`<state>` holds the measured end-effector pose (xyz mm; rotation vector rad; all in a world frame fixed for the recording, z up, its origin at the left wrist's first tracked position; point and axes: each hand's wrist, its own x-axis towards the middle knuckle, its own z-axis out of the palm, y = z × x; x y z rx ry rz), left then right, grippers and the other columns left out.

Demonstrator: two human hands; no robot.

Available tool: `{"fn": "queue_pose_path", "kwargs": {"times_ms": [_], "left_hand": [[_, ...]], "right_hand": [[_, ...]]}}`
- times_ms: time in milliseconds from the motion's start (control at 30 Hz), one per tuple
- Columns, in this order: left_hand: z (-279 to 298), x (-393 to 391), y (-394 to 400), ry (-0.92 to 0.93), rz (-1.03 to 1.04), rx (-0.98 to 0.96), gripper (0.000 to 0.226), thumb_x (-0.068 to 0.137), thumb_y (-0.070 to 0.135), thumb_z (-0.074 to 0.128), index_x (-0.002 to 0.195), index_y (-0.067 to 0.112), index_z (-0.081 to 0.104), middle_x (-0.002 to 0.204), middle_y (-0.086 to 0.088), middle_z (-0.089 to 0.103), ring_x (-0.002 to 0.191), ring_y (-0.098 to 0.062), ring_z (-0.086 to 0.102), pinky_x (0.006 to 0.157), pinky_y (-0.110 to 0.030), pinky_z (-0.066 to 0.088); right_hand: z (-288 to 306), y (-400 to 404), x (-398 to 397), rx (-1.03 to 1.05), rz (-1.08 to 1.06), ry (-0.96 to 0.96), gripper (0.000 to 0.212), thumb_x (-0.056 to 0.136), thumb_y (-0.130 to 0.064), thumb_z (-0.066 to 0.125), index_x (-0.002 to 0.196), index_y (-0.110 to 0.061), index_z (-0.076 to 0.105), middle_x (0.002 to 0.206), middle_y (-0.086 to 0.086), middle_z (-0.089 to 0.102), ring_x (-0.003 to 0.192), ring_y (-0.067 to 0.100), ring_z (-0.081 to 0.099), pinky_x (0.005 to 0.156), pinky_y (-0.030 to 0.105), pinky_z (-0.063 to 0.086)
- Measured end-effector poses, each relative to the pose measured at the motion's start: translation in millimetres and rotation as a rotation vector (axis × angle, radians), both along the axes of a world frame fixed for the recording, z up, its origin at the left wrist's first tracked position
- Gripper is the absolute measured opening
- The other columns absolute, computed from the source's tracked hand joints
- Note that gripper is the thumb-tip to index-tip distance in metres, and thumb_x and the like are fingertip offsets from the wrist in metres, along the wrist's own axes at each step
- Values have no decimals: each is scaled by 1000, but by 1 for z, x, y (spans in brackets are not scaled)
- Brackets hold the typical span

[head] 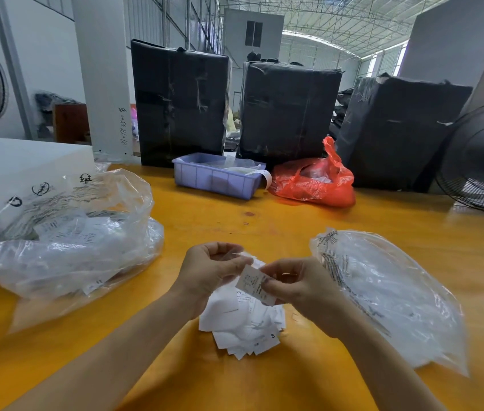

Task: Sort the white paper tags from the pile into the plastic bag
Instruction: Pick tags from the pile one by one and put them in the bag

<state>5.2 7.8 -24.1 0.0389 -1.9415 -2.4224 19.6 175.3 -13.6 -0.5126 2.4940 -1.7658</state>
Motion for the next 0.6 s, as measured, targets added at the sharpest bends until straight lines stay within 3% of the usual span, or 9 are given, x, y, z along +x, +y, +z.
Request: {"fn": "queue_pose_path", "kwargs": {"times_ms": [67,167,267,367,500,600], "left_hand": [[1,0,-1,-4,8,32,22,70,-7,73,86,5,64,64,1,69,66,-14,64,70,-25,54],[1,0,-1,-8,5,39,24,69,-5,74,88,6,65,62,3,70,64,-14,65,76,-28,53],[-1,1,1,-5,-17,7,25,69,-4,75,89,7,65,63,3,70,60,-11,66,70,-24,54],[-3,1,2,1,-31,-32,25,69,-3,76,88,8,65,65,2,71,59,-9,66,68,-23,54],[-5,1,4,15,-40,-56,26,68,-4,77,88,8,64,71,-3,72,62,-9,67,63,-20,53],[-6,1,3,23,-43,-67,27,69,-5,77,89,7,64,73,-4,73,64,-8,68,60,-17,53]], "right_hand": [[3,4,-1,-50,-109,26,21,83,-1,65,76,-19,72,75,11,70,67,19,62,63,26,52],[7,14,-8,-425,-268,-77,16,83,3,64,75,-11,67,58,0,62,53,10,54,52,20,45],[8,15,-10,-657,-258,-170,12,82,8,62,86,-3,62,69,8,65,53,13,62,51,19,51],[3,6,-7,-608,-213,-117,15,83,6,63,93,-5,60,73,7,69,59,18,68,55,23,55],[-2,-3,-3,-300,-246,136,12,84,-4,67,81,-15,67,70,3,72,62,16,69,56,19,52],[-4,-6,-2,-214,-274,245,16,81,-4,70,73,-17,67,69,3,72,63,16,68,57,23,54]]}}
